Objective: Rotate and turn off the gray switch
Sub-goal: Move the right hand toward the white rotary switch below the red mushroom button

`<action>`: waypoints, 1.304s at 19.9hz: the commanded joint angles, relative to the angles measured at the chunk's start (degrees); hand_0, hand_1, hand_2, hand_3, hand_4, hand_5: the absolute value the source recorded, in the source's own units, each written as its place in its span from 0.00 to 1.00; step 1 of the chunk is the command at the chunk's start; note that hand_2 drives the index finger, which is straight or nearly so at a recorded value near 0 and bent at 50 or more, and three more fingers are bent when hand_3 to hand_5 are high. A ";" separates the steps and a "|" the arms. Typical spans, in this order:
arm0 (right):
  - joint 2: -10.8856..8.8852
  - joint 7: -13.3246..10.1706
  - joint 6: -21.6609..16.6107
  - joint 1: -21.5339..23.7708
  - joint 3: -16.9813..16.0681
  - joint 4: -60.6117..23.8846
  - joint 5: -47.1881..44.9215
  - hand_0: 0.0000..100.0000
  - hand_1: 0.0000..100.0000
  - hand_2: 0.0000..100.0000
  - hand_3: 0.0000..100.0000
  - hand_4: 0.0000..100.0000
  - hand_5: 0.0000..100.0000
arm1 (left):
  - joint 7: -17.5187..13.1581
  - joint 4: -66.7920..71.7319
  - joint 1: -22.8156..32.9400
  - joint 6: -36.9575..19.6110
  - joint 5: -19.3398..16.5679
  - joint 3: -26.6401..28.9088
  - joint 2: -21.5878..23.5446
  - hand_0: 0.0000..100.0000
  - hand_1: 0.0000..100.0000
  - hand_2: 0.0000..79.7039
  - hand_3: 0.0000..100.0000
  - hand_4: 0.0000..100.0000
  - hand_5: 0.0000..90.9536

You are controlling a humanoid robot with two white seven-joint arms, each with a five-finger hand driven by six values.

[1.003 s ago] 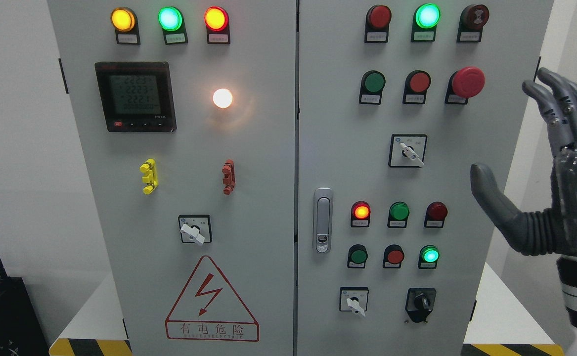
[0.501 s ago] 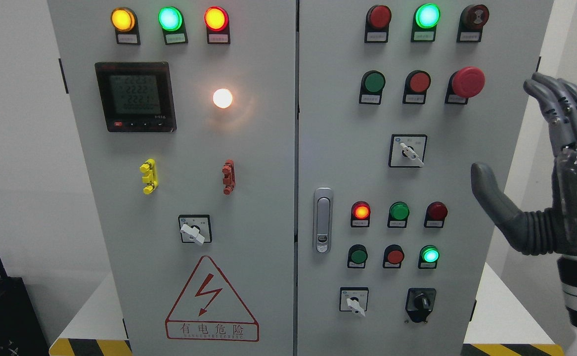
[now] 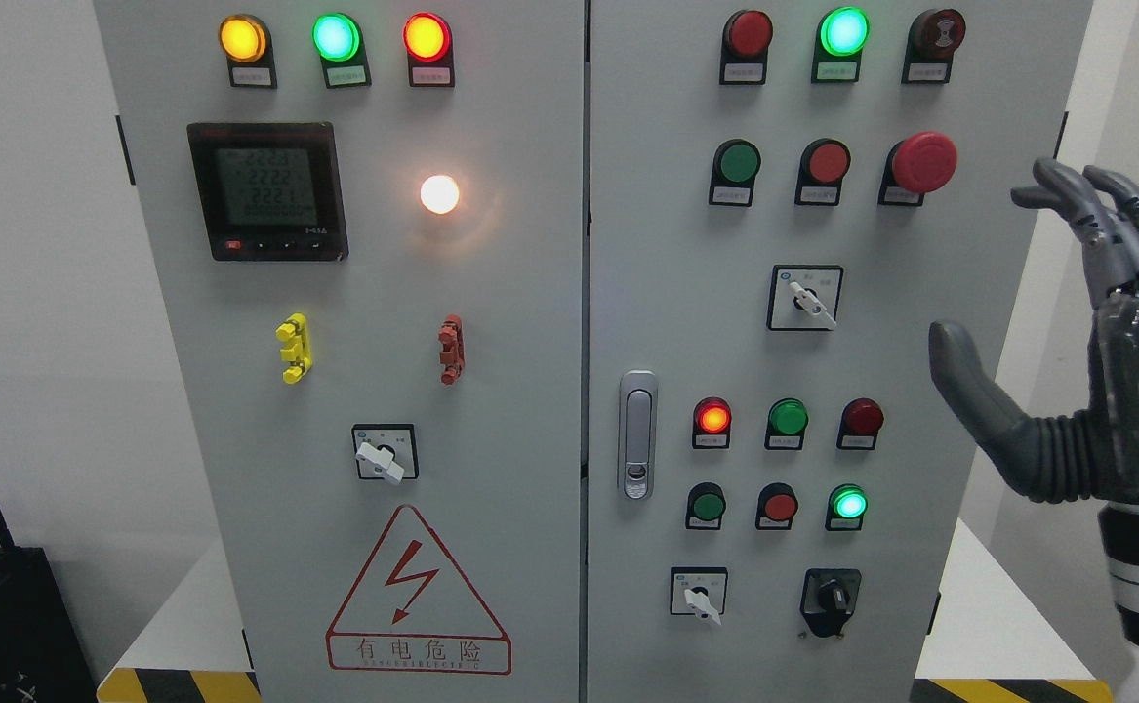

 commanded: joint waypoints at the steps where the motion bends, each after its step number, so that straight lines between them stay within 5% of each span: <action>1: 0.43 0.09 1.03 -0.11 0.66 0.88 -0.04 0.38 0.26 0.02 0.46 0.40 0.56 | -0.15 0.79 0.00 0.02 0.00 -0.09 0.00 0.12 0.39 0.00 0.00 0.00 0.00; 6: 0.52 0.09 4.11 -0.20 1.71 1.50 -0.04 0.37 0.27 0.11 0.54 0.58 0.80 | -0.24 0.79 0.00 0.02 0.00 -0.09 0.00 0.12 0.39 0.00 0.00 0.00 0.00; 13: 0.70 0.01 9.56 0.06 5.40 1.67 -0.04 0.32 0.29 0.24 0.66 0.72 0.95 | -0.15 0.79 0.00 0.02 0.00 -0.09 0.00 0.12 0.39 0.00 0.00 0.00 0.00; 26: 3.51 -0.35 18.69 -0.20 11.73 3.34 -0.04 0.19 0.29 0.38 0.71 0.78 0.99 | -0.15 0.79 0.00 0.02 0.00 -0.09 0.00 0.12 0.39 0.00 0.00 0.00 0.00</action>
